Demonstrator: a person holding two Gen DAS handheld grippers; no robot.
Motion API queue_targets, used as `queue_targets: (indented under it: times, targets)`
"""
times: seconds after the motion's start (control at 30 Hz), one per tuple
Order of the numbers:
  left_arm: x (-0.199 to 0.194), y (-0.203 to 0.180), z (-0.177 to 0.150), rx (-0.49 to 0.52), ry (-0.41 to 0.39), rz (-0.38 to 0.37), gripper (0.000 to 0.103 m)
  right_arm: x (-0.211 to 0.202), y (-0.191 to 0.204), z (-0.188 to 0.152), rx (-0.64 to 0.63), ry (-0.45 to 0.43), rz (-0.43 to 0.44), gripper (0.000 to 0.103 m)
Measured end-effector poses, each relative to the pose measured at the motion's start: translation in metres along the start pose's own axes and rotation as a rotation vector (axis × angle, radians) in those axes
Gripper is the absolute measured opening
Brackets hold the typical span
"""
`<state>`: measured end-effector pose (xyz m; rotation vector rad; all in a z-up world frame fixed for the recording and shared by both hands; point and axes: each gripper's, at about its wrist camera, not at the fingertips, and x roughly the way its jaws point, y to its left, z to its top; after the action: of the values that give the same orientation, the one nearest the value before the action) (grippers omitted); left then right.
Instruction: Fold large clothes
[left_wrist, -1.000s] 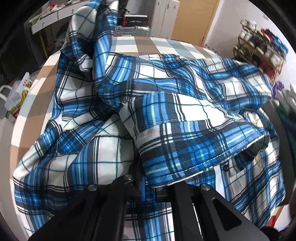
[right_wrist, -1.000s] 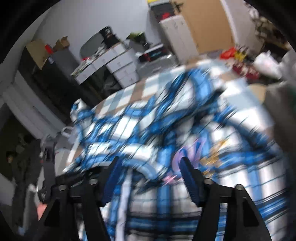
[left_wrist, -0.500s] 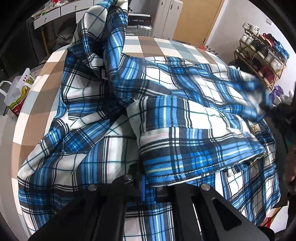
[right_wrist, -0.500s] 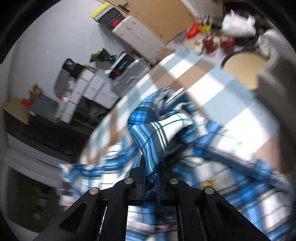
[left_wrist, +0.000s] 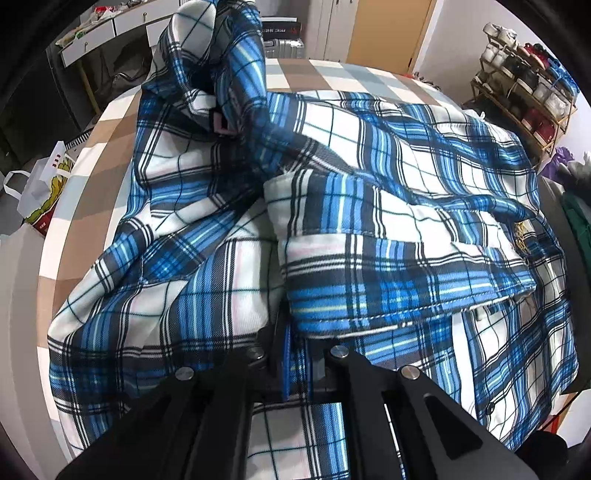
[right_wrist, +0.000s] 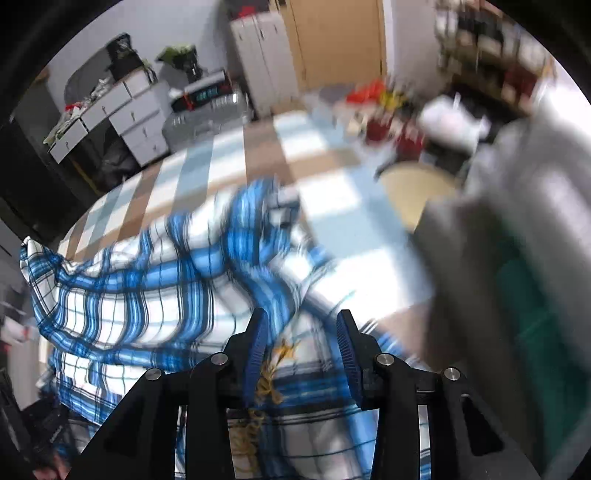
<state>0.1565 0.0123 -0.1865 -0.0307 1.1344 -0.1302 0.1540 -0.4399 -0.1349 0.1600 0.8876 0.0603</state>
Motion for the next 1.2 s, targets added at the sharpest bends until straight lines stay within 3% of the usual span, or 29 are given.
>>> queue_targets:
  times: [0.17, 0.3, 0.4, 0.47, 0.53, 0.6, 0.67, 0.73, 0.8, 0.83, 0.87, 0.97, 1.03, 1.07, 1.13, 1.2]
  targets:
    - [-0.014, 0.012, -0.004, -0.017, -0.02, 0.003, 0.002, 0.012, 0.053, 0.034, -0.217, -0.02, 0.005, 0.036]
    - [-0.055, 0.028, -0.013, -0.054, -0.157, -0.111, 0.002, 0.062, 0.088, 0.041, -0.376, 0.036, -0.107, 0.036]
    - [-0.078, 0.028, -0.016, -0.014, -0.25, -0.147, 0.002, 0.101, 0.085, 0.038, -0.382, 0.104, -0.168, 0.036]
    - [-0.089, 0.025, -0.017, 0.016, -0.293, -0.129, 0.002, 0.126, 0.071, 0.031, -0.349, 0.194, -0.151, 0.036]
    - [-0.097, 0.024, -0.019, 0.019, -0.32, -0.126, 0.002, 0.126, 0.065, 0.03, -0.337, 0.195, -0.129, 0.037]
    - [-0.099, 0.024, -0.018, 0.01, -0.317, -0.152, 0.002, 0.113, 0.066, 0.035, -0.32, 0.173, -0.126, 0.037]
    - [-0.1, 0.036, -0.016, -0.024, -0.308, -0.151, 0.004, 0.091, 0.072, 0.038, -0.301, 0.094, -0.073, 0.037]
    - [-0.095, 0.045, -0.013, -0.063, -0.291, -0.149, 0.025, 0.066, 0.084, 0.034, -0.287, 0.033, 0.071, 0.038]
    - [-0.087, 0.058, -0.012, -0.136, -0.267, -0.152, 0.038, 0.056, 0.104, 0.018, -0.327, 0.059, 0.174, 0.038]
    - [-0.084, 0.056, -0.008, -0.159, -0.257, -0.163, 0.038, 0.054, 0.113, 0.009, -0.359, 0.071, 0.206, 0.038]
    - [-0.079, 0.06, -0.005, -0.186, -0.238, -0.185, 0.038, 0.055, 0.122, -0.002, -0.404, 0.084, 0.215, 0.038]
    - [-0.07, 0.064, -0.003, -0.224, -0.189, -0.186, 0.038, 0.09, 0.14, -0.039, -0.536, 0.199, 0.089, 0.037]
    - [-0.069, 0.065, -0.003, -0.237, -0.172, -0.18, 0.038, 0.092, 0.141, -0.05, -0.556, 0.127, 0.058, 0.041]
    - [-0.07, 0.066, -0.004, -0.243, -0.169, -0.175, 0.038, 0.098, 0.142, -0.052, -0.558, 0.151, 0.038, 0.04]
    - [-0.075, 0.071, -0.004, -0.267, -0.186, -0.168, 0.038, 0.096, 0.148, -0.048, -0.511, 0.128, 0.072, 0.038]
    - [-0.084, 0.081, -0.005, -0.307, -0.217, -0.155, 0.038, 0.081, 0.162, -0.043, -0.496, 0.046, 0.158, 0.04]
